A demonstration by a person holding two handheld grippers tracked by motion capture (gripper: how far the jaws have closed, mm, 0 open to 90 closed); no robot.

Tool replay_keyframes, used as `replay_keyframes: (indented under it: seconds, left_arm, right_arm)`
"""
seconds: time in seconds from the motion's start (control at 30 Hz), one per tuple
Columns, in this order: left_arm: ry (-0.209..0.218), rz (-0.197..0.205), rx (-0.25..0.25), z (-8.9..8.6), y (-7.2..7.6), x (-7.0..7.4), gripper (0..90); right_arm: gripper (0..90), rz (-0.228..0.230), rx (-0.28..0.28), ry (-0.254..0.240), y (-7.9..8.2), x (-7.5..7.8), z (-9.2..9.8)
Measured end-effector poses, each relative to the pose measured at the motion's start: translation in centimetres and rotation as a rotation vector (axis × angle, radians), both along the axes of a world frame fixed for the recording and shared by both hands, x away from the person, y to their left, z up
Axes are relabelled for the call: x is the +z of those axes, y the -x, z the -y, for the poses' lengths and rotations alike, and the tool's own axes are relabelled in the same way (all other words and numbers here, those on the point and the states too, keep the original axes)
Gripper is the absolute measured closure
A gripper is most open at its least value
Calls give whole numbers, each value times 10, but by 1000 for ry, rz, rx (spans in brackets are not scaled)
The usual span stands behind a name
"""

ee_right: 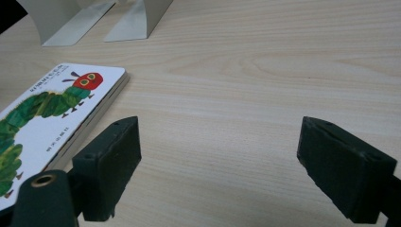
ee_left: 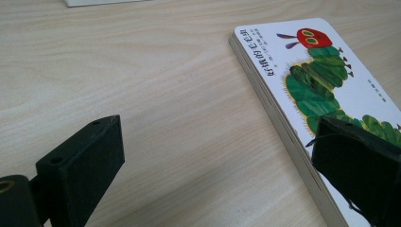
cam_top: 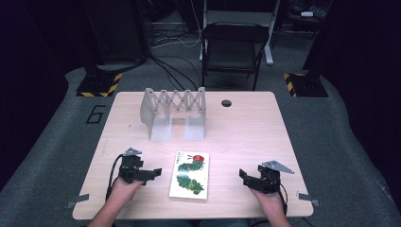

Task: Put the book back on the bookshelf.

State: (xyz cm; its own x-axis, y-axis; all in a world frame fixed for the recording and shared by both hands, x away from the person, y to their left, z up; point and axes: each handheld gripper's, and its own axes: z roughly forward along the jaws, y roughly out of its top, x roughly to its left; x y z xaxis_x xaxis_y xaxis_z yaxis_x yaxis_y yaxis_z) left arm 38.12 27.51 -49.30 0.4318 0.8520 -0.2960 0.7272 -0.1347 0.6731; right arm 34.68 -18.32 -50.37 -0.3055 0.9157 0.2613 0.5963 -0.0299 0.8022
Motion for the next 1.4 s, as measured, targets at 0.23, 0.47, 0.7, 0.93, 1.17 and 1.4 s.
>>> replay_keyframes:
  seconds: [0.23,0.47,0.7,0.93,1.17,1.4]
  left_arm:
    - [-110,-28,78,-5,-4,-2,28]
    - [-225,-24,80,10,-4,-7,28]
    - [-307,-12,32,25,-4,-9,28]
    - [-423,-4,-12,44,-11,-15,28]
    - [-426,-12,-39,55,-14,-19,14]
    - [-406,-38,-34,64,-12,-20,2]
  right_arm:
    - [163,-21,8,-86,-4,8,-7]
    - [186,-38,54,-102,-10,8,-50]
    - [231,-124,131,-133,-5,-7,-94]
    - [271,-144,108,-134,-14,-15,-114]
    - [318,-158,109,-109,-12,-21,-126]
    - [369,-181,80,-155,-7,-22,-140]
